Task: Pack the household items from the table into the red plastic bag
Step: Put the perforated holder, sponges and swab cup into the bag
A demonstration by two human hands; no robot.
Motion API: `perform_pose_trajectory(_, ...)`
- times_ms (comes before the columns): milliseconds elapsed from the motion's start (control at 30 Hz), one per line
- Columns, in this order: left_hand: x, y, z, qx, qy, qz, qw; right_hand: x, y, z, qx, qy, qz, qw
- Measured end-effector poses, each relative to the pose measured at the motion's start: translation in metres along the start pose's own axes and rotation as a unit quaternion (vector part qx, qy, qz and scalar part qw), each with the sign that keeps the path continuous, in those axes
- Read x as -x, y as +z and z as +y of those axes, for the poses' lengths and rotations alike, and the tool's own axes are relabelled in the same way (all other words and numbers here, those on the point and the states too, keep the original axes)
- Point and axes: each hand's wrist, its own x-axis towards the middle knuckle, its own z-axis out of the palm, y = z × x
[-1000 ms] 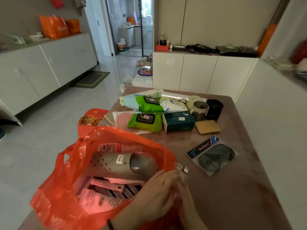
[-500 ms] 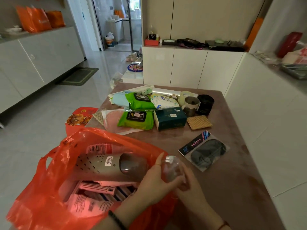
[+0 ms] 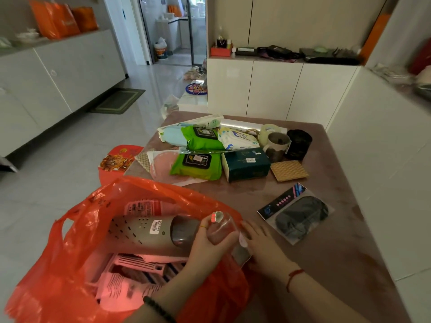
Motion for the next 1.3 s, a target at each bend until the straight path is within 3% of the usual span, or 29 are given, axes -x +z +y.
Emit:
perform_pose_trajectory(133,-0.001,-0.001,0.003,0.043,-0.016,0.013,0.999,-0.010,-0.001,-0.005,-0.122,0.030,-0.069,0.990)
perform_pose_trajectory(333,-0.004,0.002,0.022,0.115,0.002,0.017,0.993,0.024,0.002,0.013,-0.346,0.048,0.040,0.936)
perform_pose_trajectory(433,-0.006,0.009,0.040,0.150,0.017,-0.005,0.989,0.045,0.016,0.016,-0.460,0.114,0.148,0.868)
perform_pose_trajectory(533,-0.008,0.019,0.054,0.151,0.029,-0.034,0.988,0.062,0.024,0.016,-0.554,0.199,0.176,0.789)
perform_pose_trajectory(700,-0.017,0.040,0.063,0.116,0.047,-0.060,0.990,0.078,0.019,0.021,-0.600,0.256,0.232,0.721)
perform_pose_trajectory(800,-0.022,0.052,0.063,0.027,0.095,-0.050,0.994,0.078,0.001,0.019,-0.633,0.248,0.259,0.686)
perform_pose_trajectory(900,-0.020,0.064,0.062,-0.077,0.148,-0.068,0.984,0.072,-0.013,0.013,-0.643,0.222,0.280,0.677)
perform_pose_trajectory(1067,-0.018,0.070,0.062,-0.107,0.194,-0.054,0.974,0.065,-0.017,0.001,-0.645,0.235,0.276,0.673)
perform_pose_trajectory(1300,-0.023,0.066,0.061,-0.093,0.156,-0.014,0.983,0.055,-0.014,-0.014,-0.590,0.247,0.270,0.720)
